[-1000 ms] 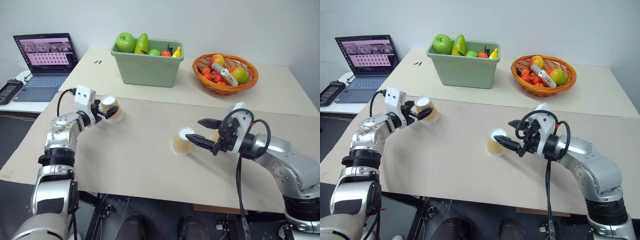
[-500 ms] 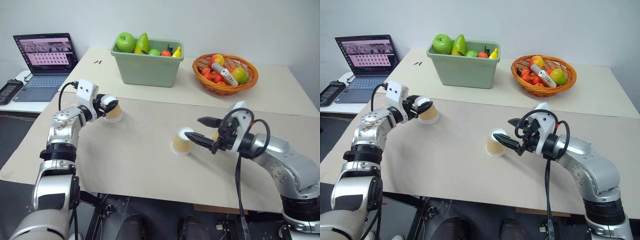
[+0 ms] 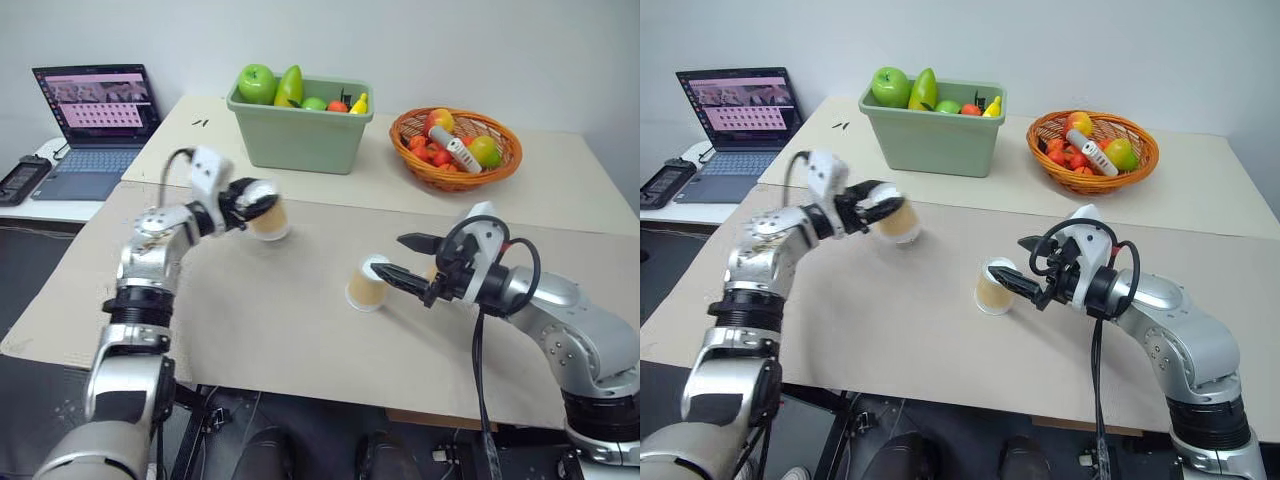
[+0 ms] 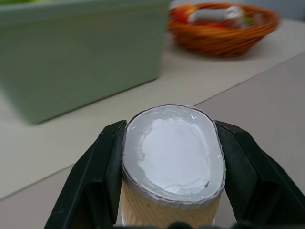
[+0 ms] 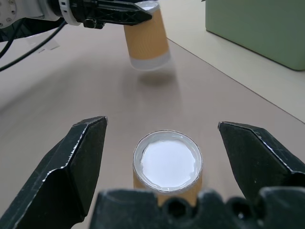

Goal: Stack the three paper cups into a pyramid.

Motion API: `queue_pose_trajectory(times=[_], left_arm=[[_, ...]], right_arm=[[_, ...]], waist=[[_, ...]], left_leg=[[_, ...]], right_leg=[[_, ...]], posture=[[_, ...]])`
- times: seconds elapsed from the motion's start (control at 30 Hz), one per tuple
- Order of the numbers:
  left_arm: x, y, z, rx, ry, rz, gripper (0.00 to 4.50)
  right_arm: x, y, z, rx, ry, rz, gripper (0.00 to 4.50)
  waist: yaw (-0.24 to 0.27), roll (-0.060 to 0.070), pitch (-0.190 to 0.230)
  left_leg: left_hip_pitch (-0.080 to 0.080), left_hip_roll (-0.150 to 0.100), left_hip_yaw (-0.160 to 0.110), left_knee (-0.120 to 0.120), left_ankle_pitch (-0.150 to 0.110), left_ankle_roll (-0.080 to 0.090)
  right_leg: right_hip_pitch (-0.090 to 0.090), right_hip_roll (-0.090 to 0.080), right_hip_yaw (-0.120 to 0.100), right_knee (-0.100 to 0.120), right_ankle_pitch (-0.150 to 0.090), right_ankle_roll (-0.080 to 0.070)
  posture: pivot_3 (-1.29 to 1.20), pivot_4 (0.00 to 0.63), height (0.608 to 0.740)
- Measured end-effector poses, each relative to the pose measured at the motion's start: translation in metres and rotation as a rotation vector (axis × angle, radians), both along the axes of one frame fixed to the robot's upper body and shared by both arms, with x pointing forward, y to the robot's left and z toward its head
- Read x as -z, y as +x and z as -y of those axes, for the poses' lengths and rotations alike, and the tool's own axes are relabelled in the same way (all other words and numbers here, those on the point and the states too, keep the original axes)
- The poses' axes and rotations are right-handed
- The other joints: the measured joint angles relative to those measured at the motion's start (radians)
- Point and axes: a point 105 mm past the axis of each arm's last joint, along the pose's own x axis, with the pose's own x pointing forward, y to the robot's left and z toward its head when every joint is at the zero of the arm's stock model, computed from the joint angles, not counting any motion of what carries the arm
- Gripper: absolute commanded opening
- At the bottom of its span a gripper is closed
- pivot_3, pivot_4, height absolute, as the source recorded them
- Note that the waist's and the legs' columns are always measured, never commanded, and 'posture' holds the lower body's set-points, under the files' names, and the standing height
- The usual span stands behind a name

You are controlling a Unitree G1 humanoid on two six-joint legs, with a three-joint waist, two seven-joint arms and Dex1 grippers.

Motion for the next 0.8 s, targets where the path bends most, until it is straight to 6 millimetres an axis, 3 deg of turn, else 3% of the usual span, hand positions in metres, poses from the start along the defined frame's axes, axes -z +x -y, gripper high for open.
queue_pose_trajectory(times=[0.1, 0.27, 0.47, 0.8], left_arm=[[0.016, -0.019, 0.016, 0.133, 0.046, -0.051, 2.38], [0.049, -0.039, 0.021, 0.258, 0.124, -0.157, 2.38], [0.053, -0.045, 0.020, 0.312, 0.160, -0.170, 2.38], [0.059, -0.047, 0.035, 0.371, 0.228, -0.100, 2.38]], right_arm=[[0.001, 0.002, 0.002, 0.007, -0.001, -0.006, 4.40], [0.002, 0.002, 0.003, 0.013, -0.002, -0.009, 4.40], [0.001, 0.001, 0.005, 0.026, -0.007, -0.005, 4.40], [-0.004, -0.001, 0.014, 0.067, -0.017, 0.020, 4.40]], waist=[[-0.015, 0.000, 0.000], [-0.021, 0.000, 0.000], [-0.009, 0.000, 0.000], [0.005, 0.000, 0.000]], left_leg=[[0.003, 0.001, 0.001, -0.001, 0.000, 0.000], [0.004, 0.001, 0.001, -0.001, 0.001, 0.000], [0.003, 0.000, 0.000, -0.002, 0.001, 0.000], [0.004, 0.000, 0.000, -0.001, 0.001, 0.000]], right_leg=[[0.001, 0.001, 0.002, 0.001, 0.000, 0.000], [0.001, 0.000, 0.002, -0.002, 0.000, 0.000], [0.001, 0.000, 0.001, -0.001, 0.000, 0.000], [0.003, 0.000, 0.001, -0.002, 0.000, 0.000]], posture=[[0.00, 0.150, 0.740], [0.00, 0.150, 0.740], [0.00, 0.150, 0.740], [0.00, 0.150, 0.740]])
